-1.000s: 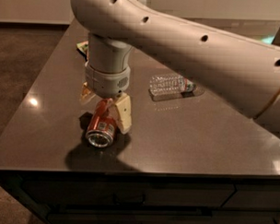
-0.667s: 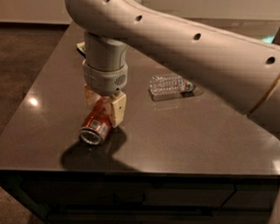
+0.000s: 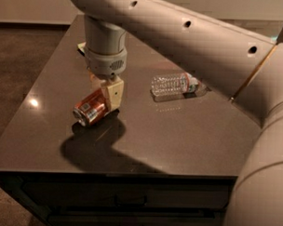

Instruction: Move coke can near green rice chip bag

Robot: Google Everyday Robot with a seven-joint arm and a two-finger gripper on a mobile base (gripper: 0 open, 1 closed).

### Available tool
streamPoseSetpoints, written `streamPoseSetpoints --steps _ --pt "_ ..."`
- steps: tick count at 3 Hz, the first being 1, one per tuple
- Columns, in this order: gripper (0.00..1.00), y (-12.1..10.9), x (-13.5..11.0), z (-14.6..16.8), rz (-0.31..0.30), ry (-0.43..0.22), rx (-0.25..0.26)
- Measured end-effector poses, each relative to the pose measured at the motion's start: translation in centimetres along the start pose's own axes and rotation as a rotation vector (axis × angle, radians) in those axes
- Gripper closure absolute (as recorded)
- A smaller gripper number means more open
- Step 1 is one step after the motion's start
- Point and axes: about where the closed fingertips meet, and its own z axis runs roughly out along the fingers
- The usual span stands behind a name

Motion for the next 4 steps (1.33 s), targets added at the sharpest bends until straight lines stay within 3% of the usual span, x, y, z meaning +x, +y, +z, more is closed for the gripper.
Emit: streamPoseSetpoints --steps 1,3,4 --pt "1.00 -2.0 1.8 -1.2 0.163 -0.002 0.022" --pt "1.00 -2.8 1.9 -1.3 0.190 -0.008 0.049" --pt "1.00 -3.9 3.3 -1.5 0.239 0.003 0.048"
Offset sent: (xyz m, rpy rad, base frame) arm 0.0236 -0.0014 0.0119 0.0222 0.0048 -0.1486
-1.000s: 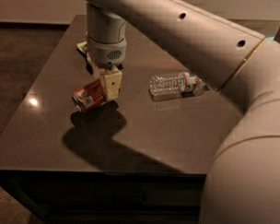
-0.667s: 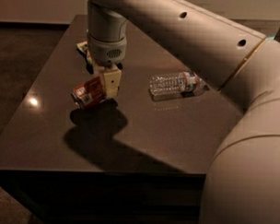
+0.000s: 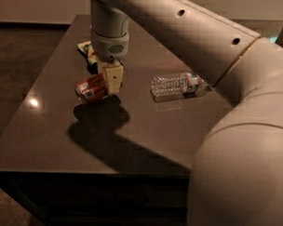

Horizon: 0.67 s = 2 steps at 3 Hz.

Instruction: Move coke can near green rice chip bag

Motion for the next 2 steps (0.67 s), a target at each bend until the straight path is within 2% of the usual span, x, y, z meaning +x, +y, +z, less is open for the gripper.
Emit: streamPoseSetpoints --steps 2 --pt "1.00 -5.6 4.7 0.2 0.125 0.008 0.033"
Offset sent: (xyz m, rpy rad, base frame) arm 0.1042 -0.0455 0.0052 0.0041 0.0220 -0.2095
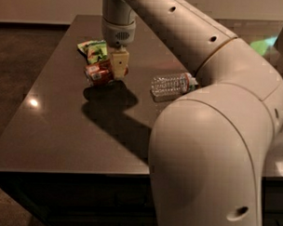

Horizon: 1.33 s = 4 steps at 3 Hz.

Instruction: Move coke can near green rice chip bag

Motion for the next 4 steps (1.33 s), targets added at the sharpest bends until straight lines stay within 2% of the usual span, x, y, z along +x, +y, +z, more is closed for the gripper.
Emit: streamPoseSetpoints --steps 1,2,4 --pt "1.00 -1.5 2.3 0.3 0.059 0.006 0.030" --pt "0.85 -2.0 4.3 0.7 0.117 0.015 0.051" --pt "0.38 -2.7 6.1 1.8 0.186 0.018 0.068"
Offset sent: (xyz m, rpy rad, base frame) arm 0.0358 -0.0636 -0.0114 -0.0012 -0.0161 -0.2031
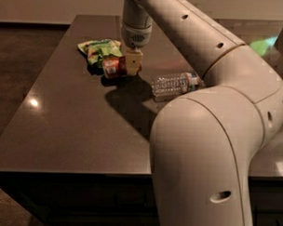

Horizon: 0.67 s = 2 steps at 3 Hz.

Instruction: Move coke can near green rice chip bag

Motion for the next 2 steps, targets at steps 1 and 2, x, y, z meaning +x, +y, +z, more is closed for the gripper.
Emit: streamPoseSetpoints --steps 1,2 --pt "0.15 -0.23 0.43 0.37 0.025 0.000 0.006" --pt "0.00 -0.47 0.25 0.72 0.022 -0.003 0.011"
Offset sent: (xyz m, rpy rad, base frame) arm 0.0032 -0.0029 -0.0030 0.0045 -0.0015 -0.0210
